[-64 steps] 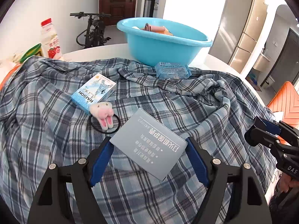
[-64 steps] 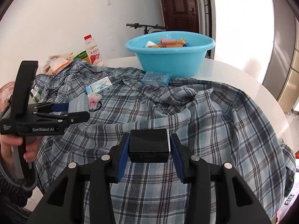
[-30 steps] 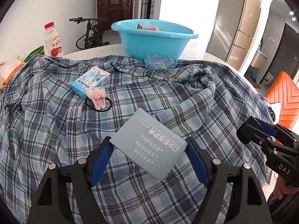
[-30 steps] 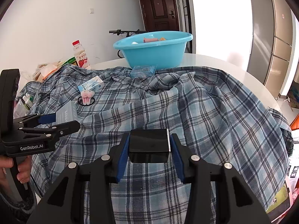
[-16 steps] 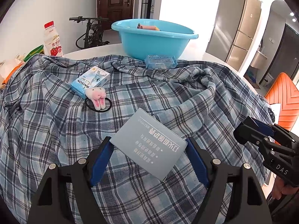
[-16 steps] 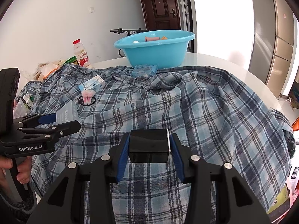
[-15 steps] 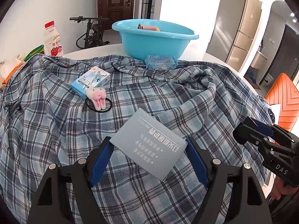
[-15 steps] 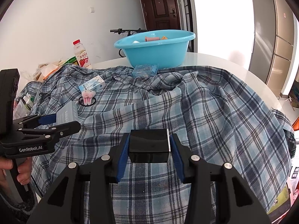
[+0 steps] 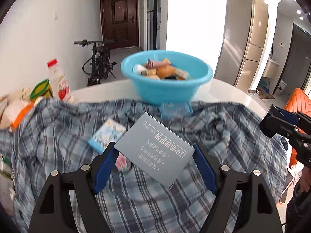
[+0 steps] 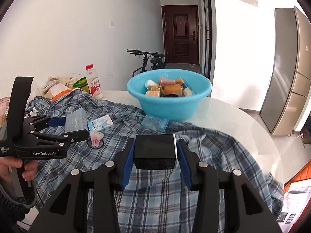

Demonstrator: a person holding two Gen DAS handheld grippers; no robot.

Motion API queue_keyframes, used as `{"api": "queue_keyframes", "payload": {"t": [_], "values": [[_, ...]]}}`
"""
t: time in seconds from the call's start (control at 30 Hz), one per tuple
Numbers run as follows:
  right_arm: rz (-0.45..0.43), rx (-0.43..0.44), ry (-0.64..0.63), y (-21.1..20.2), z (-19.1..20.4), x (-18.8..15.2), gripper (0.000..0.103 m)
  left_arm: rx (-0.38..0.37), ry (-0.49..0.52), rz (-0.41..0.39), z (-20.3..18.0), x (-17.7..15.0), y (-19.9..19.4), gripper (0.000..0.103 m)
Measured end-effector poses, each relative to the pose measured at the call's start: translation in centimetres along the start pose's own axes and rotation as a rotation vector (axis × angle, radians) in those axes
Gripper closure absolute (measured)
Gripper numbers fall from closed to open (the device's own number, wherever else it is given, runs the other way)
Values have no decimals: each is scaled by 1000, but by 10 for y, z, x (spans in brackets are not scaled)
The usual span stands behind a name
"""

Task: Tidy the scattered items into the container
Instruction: 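Lower the grey box into the basin and open the left gripper while the right gripper lowers the black box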

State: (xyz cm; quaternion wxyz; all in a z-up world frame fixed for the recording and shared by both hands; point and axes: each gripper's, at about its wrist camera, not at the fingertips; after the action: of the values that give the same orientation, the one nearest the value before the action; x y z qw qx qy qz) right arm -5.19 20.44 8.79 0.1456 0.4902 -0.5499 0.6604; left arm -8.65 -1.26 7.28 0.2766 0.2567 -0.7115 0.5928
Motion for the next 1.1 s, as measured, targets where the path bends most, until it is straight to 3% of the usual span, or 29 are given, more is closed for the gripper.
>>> {"api": "queue_keyframes", "payload": {"t": [0.23,0.4,0.67,1.1], "values": [[14,69,43,24,-41,50,62,-23,-11,-35,-13,78,30,23],[28,16,31,52,-67,82,62,-92,10,20,-29,125,72,23],[81,-16,20,116,-101,119,62,-110,-3,55,-43,170,138,23],[195,85,133,233,-155,146,62,-95,1,157,-46,230,246,23]]}}
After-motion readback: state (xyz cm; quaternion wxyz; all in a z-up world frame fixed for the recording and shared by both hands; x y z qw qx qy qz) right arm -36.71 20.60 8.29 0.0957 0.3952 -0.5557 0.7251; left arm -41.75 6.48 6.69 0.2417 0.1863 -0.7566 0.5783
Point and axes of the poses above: each gripper's, at about its wrist camera, not at the fingertips, and y roughly the way its jaws point, z to its left, x to its top, and after that the axes turned 10 degrees about -y, right-handed
